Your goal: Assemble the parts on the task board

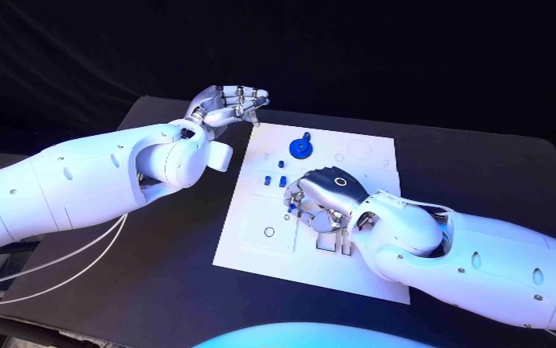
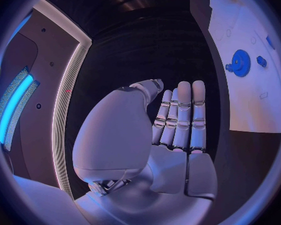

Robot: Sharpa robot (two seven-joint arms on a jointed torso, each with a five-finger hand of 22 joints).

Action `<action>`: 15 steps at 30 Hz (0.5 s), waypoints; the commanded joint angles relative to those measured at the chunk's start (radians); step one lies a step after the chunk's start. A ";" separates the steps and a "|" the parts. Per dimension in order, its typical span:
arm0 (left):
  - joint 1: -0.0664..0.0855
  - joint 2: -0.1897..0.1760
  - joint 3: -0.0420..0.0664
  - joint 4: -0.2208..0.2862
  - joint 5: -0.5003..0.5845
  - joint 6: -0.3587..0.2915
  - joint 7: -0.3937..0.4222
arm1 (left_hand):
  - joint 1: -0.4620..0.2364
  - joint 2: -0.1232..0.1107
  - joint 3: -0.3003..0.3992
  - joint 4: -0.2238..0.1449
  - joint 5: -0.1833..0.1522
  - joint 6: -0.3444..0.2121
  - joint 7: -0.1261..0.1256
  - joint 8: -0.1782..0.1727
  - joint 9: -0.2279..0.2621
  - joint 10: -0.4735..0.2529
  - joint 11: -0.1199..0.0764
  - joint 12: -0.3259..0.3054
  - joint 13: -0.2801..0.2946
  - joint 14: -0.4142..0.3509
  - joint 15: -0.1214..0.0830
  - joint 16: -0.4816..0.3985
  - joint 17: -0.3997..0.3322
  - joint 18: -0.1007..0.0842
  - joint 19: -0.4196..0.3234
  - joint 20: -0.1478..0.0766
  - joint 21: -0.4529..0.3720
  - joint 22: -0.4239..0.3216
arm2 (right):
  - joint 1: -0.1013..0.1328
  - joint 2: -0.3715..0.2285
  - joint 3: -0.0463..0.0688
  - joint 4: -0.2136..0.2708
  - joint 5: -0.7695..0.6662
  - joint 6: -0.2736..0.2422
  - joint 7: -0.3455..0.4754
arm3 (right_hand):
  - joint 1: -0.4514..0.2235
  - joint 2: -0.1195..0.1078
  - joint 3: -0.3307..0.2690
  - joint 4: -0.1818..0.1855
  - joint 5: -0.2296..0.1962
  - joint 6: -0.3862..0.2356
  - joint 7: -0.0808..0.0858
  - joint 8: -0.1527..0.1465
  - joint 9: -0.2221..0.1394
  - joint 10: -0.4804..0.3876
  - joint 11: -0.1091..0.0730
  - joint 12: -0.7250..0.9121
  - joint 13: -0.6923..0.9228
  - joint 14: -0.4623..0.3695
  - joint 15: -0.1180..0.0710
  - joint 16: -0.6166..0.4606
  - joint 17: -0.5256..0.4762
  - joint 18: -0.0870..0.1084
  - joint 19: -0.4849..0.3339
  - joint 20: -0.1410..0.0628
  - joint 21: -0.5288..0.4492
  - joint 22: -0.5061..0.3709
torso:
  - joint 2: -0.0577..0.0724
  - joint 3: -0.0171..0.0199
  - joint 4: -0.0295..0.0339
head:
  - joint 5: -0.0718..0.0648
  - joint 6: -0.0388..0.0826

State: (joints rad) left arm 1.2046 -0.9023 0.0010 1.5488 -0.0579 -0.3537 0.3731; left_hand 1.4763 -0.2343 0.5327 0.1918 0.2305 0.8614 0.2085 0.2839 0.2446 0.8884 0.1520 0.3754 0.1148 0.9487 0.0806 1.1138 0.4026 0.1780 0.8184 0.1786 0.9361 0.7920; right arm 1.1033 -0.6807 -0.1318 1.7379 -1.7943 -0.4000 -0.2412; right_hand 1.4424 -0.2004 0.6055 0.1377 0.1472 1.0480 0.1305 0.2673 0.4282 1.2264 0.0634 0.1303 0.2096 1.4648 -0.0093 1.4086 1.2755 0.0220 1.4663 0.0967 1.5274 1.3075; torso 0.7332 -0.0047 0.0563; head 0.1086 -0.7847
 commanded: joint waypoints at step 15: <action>0.001 0.009 0.001 -0.003 0.008 0.003 -0.003 | -0.008 0.002 0.003 0.001 0.002 0.007 -0.001 -0.001 0.001 -0.008 0.001 0.006 -0.002 -0.008 0.001 -0.006 -0.001 0.006 0.003 -0.002 -0.007 -0.001 | -0.014 0.015 -0.003 -0.018 0.001 0.041 0.019 | -0.021 -0.001 -0.002 -0.004 0.001 0.004 0.000 0.003 0.002 0.003 0.000 -0.002 0.000 0.047 -0.004 -0.001 -0.002 -0.009 0.079 -0.006 -0.006 0.238 | 0.002 0.0005 0.0004 | 0.017 -0.014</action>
State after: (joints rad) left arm 1.2046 -0.8954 0.0010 1.5454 -0.0556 -0.3541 0.3679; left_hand 1.4763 -0.2343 0.5327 0.1917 0.2305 0.8614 0.2085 0.2840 0.2445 0.8884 0.1520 0.3785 0.1148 0.9487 0.0806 1.1139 0.4027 0.1780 0.8184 0.1786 0.9361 0.7920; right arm 1.0903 -0.6673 -0.1345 1.7207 -1.7892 -0.3784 -0.2316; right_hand 1.4288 -0.2001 0.6054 0.1377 0.1471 1.0446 0.1304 0.2687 0.4293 1.2276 0.0647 0.1303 0.2102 1.4648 -0.0092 1.4086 1.2746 0.0219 1.4662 0.0967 1.5274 1.3074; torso 0.7341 -0.0038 0.0569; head 0.1244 -0.7985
